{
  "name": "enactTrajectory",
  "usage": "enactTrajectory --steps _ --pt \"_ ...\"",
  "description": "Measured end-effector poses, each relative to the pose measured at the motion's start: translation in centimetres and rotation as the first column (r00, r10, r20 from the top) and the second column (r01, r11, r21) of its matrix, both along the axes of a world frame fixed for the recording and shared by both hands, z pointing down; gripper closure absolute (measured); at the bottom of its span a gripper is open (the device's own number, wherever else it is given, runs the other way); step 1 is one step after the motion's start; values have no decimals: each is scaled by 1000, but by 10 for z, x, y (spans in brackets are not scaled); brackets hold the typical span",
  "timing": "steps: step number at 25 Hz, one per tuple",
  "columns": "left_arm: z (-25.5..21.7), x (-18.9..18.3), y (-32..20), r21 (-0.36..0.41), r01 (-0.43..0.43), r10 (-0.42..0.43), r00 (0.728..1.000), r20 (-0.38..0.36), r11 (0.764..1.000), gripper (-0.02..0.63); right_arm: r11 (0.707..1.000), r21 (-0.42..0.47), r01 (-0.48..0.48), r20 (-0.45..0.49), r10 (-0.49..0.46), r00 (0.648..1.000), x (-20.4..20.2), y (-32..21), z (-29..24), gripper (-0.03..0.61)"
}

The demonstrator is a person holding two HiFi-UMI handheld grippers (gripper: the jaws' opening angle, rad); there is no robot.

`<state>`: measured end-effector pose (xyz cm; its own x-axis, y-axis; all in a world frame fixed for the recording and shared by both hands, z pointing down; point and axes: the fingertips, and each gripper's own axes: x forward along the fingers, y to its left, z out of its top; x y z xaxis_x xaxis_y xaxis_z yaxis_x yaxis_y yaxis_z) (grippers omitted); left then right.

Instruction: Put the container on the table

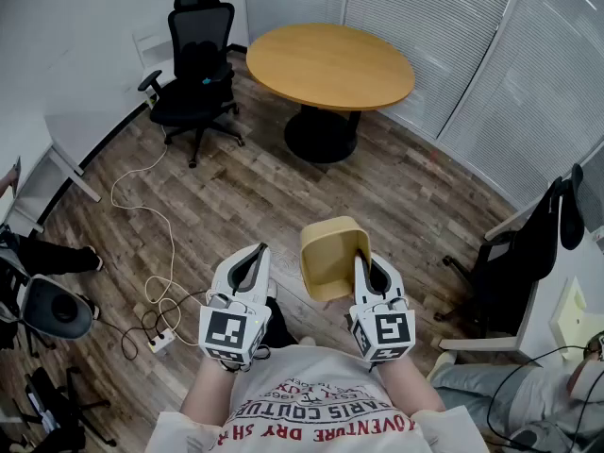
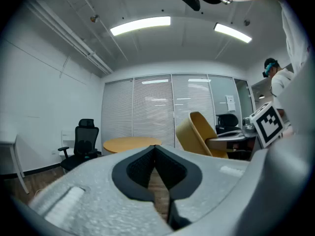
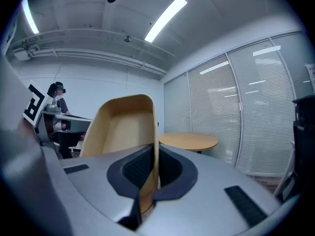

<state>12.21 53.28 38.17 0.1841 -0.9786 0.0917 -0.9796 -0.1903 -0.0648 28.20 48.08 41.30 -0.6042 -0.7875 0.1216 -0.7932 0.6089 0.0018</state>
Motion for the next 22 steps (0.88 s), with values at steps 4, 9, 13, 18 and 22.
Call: enactTrajectory --steps 4,9,13,18,22 --pt "2 1 -3 -6 -4 4 1000 3 1000 615 1000 -11 1 0 -1 1000 0 -1 5 569" --pt "6 3 -4 -19 -8 8 1000 1 1000 615 1000 -29 -6 3 6 1000 2 -3 11 569" --pt "8 0 -8 -34 -13 13 1000 0 999 615 999 -46 -19 12 20 1000 1 -7 14 568" --pt "13 -7 -17 -52 -11 10 1000 -12 999 615 997 -74 -18 15 19 1000 -5 -13 22 568" --pt "19 -11 -32 -67 -35 34 999 -15 997 615 994 -104 -34 16 36 999 -11 -29 30 568"
